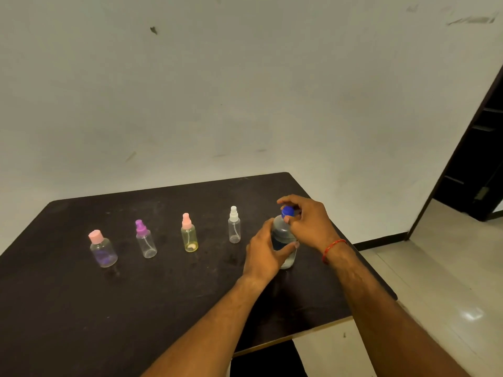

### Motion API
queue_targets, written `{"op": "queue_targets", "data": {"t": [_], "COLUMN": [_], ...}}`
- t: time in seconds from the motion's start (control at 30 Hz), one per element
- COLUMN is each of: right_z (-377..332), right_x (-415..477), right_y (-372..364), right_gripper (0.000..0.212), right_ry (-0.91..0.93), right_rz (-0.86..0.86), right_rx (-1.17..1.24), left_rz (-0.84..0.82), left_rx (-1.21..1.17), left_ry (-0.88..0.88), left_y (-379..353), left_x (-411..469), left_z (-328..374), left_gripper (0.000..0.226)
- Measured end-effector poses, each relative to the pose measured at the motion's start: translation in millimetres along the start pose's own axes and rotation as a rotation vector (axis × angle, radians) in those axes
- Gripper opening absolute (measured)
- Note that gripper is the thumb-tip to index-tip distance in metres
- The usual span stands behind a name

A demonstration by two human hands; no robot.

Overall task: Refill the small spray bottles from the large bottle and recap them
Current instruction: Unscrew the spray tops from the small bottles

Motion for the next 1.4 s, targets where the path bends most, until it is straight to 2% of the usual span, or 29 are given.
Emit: {"op": "queue_targets", "data": {"t": [0.1,0.17,0.27,0.37,0.47,0.6,0.7,0.83,0.9,1.0,1.1,1.27,1.4], "right_z": [0,-1,0,-1,-2,-2,-1,-2,-1,0,1,2,20], "right_x": [0,0,4,4,5,6,8,8,8,10,9,-2,-26], "right_y": [-1,-2,-1,5,6,4,5,9,8,5,5,18,23], "right_gripper": [0.043,0.035,0.022,0.044,0.053,0.033,0.017,0.044,0.043,0.029,0.017,0.022,0.019], "right_ry": [-0.027,-0.044,-0.014,0.000,0.005,-0.047,0.015,0.071,0.061,-0.003,0.018,0.065,-0.061], "right_rz": [0.048,0.103,0.065,-0.033,-0.014,0.020,-0.031,-0.104,-0.064,-0.029,-0.041,0.144,0.314], "right_rx": [-0.027,-0.077,-0.063,0.047,0.013,-0.161,-0.209,-0.147,-0.153,-0.209,-0.227,-0.051,0.136], "left_rz": [0.000,0.002,0.005,0.010,0.013,0.018,0.020,0.019,0.019,0.022,0.027,0.034,0.037], "left_rx": [0.005,0.021,0.015,0.005,-0.003,0.016,0.012,0.006,0.000,0.001,0.009,0.027,0.062], "left_ry": [-0.008,-0.003,-0.015,-0.018,-0.009,-0.009,-0.006,-0.006,-0.007,0.001,-0.004,-0.024,-0.020], "left_y": [-1,0,-1,-1,-1,-1,-1,-2,-1,-1,0,1,0], "left_x": [0,0,0,0,0,0,0,0,-1,-1,-2,-3,-4], "left_z": [-1,0,0,0,0,1,0,0,1,2,2,3,3], "left_gripper": [0.059,0.058,0.060,0.064,0.063,0.057,0.061,0.068,0.064,0.057,0.060,0.063,0.067]}}
Point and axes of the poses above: each hand's wrist, its own x-axis towards the middle knuckle, its own y-axis out of the back of the hand, z = x × y, the point moved 1 cm from there along x, towards the middle knuckle, and after that the axes turned 1 degree about z, right-handed, at the moved point
